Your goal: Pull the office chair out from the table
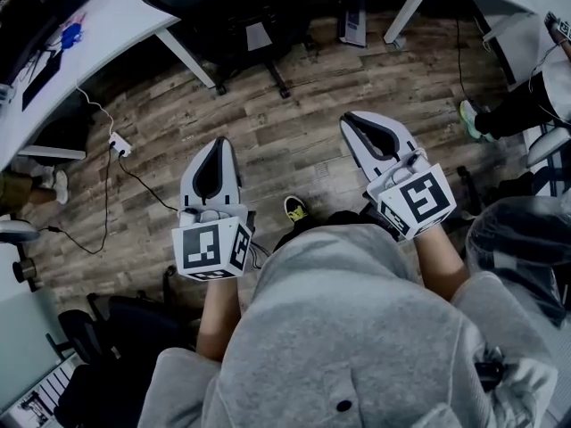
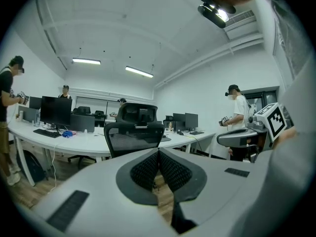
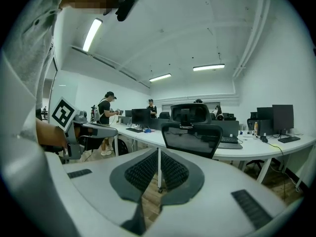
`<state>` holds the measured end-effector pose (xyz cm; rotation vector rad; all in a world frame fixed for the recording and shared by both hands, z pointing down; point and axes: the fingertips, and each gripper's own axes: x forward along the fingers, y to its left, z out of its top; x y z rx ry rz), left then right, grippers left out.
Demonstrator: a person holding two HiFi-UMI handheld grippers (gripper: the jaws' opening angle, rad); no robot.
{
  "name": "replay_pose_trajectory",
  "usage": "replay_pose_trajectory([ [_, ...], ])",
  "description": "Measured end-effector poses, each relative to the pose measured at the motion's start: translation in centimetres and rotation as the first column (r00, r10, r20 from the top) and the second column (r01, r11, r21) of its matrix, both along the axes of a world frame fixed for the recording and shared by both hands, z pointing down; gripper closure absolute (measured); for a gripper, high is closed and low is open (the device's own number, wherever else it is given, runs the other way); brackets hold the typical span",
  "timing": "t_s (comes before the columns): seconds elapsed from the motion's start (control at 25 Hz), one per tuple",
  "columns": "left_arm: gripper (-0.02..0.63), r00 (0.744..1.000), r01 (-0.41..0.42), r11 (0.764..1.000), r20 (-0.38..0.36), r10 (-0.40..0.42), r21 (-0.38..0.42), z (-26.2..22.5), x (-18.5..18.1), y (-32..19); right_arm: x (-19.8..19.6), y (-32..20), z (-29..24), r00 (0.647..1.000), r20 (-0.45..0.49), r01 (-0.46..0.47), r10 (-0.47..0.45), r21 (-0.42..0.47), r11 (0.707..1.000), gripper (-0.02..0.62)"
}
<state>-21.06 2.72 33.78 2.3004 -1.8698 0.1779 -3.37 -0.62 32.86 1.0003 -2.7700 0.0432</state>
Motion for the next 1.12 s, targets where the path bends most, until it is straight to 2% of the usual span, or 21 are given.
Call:
replay_pose_trajectory([
  [0.56,0.591,0.998,-0.069,0.997,-0.001,0.069,0.018,-0.3,-0.4,-0.6,-0.7,-1.2,-1.1,0.999,-0.014,-0.045,0.046,0.033,0.998,0.552],
  [1.12,0.591,0.999,-0.036,0.999,-0.019,0.036,0.029,0.2,-1.9,0.2,-2.1,-1.4,-1.1,1.000,-0.022,-0.020,0.021,0.053,0.998,0.552],
])
